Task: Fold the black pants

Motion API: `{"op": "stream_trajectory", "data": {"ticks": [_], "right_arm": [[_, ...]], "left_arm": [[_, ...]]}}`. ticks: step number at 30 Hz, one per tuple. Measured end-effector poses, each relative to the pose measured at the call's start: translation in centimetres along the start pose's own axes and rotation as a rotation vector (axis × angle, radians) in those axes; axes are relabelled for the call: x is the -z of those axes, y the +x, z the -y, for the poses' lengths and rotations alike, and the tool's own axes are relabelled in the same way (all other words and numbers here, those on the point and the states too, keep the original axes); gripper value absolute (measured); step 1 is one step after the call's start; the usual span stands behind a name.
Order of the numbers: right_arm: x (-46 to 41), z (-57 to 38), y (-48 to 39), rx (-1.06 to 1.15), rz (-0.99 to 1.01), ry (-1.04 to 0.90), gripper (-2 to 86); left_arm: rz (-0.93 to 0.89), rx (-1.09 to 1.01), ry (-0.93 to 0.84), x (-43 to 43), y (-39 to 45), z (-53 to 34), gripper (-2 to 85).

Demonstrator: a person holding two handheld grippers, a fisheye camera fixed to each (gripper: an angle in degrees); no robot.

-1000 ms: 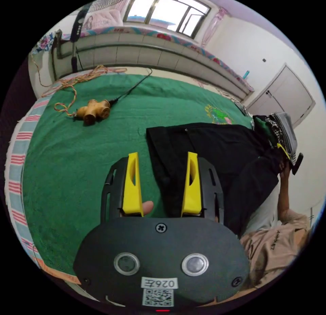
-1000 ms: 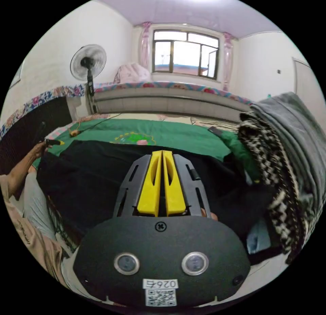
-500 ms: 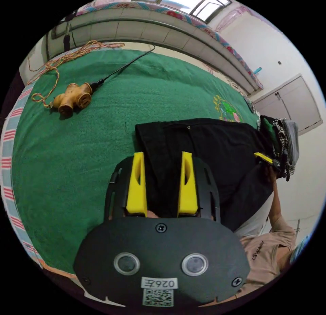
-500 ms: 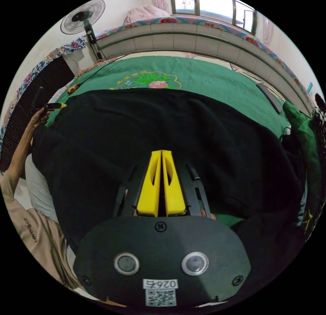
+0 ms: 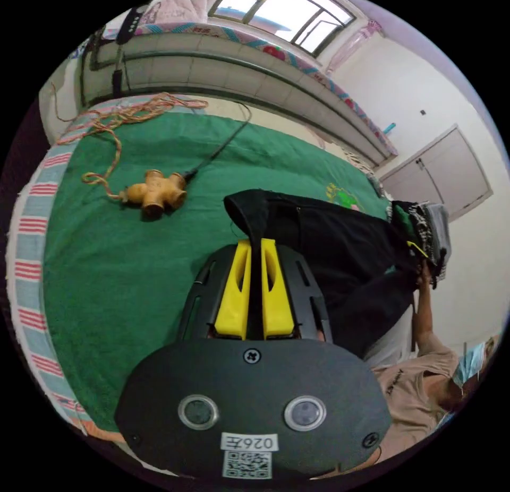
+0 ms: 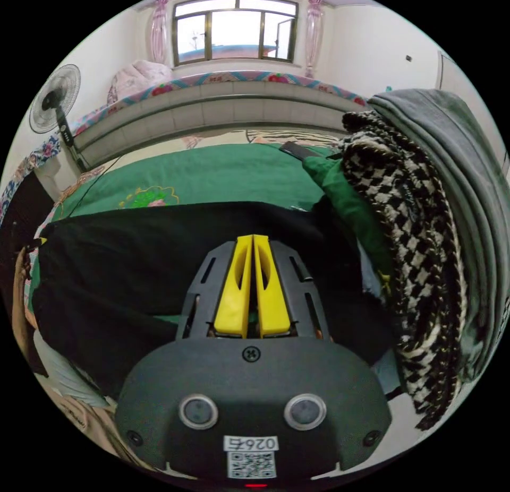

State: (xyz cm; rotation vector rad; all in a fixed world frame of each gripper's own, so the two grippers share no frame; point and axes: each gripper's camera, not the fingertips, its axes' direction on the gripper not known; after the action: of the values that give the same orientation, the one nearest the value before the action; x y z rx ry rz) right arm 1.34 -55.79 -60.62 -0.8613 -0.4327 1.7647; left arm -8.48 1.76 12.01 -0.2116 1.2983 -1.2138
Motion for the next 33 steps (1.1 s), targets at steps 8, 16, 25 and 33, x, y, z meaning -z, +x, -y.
{"op": "stream_trajectory", "data": {"ticks": [8, 16, 25, 33], "right_arm": [[-4.5, 6.7, 0.9, 0.036, -0.170, -0.111, -0.4], [-13.1, 13.5, 3.2, -0.179, 0.062, -0.178, 15.9], [-10.0, 15.9, 0.2, 0.102, -0.038, -0.048, -1.4], [-6.4, 20.7, 3.0, -0.009, -0.080, 0.094, 0.3]], "left_arm": [[0.255, 0.065, -0.077, 2.0, -4.1, 1.8, 1.2], [0.185, 0.132, -0.043, 0.0, -6.2, 0.3, 1.6], [-0.107, 0.191, 0.246, 5.5, -7.3, -2.6, 1.7], [0.060, 0.055, 0.239, 6.4, -2.3, 2.3, 4.0]]}}
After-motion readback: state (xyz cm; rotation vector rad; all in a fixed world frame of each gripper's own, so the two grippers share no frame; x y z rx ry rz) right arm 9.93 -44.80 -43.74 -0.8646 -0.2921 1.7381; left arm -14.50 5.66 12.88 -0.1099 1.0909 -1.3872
